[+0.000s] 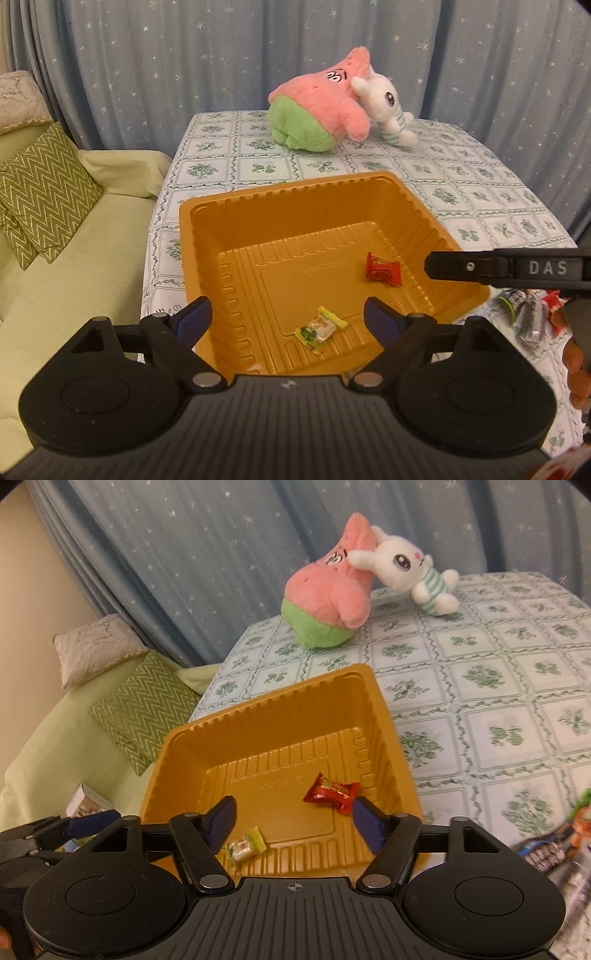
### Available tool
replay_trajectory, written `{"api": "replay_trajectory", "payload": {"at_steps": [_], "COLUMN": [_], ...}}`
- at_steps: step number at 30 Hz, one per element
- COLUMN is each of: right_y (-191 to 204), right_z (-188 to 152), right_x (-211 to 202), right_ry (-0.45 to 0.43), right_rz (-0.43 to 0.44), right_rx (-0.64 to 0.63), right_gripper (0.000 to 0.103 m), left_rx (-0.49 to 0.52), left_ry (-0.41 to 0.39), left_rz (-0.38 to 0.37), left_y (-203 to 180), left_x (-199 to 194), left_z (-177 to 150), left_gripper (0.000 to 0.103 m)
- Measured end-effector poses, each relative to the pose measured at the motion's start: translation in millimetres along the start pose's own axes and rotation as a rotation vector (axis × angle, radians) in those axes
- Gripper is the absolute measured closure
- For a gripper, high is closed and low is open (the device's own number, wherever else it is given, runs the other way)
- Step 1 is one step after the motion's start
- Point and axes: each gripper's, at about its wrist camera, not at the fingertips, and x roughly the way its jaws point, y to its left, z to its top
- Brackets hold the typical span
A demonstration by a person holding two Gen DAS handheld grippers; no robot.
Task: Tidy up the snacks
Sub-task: 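Open both tools to drop the candies into the orange tray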
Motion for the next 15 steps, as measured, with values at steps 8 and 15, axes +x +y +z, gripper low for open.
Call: {"api": "replay_trajectory", "payload": {"at_steps": [8,15], "right_y": [-5,-20], "right_z": [-15,-32], "right_x": [-41,-79], "right_ry": [-0.028,-0.019], "right_rz": [0.013,0.013], "right_rx": [-0.009,-0.05], "right_gripper": [0.025,0.024], "left_rx": [0.016,-0.002], "left_ry": [-0.011,-0.008], "left_rz": [-0.028,-0.037], "left_y": [-23,-52], "left_x": [-27,-47], "left_z": [-12,-30], "left_gripper": [0.015,0.017]}}
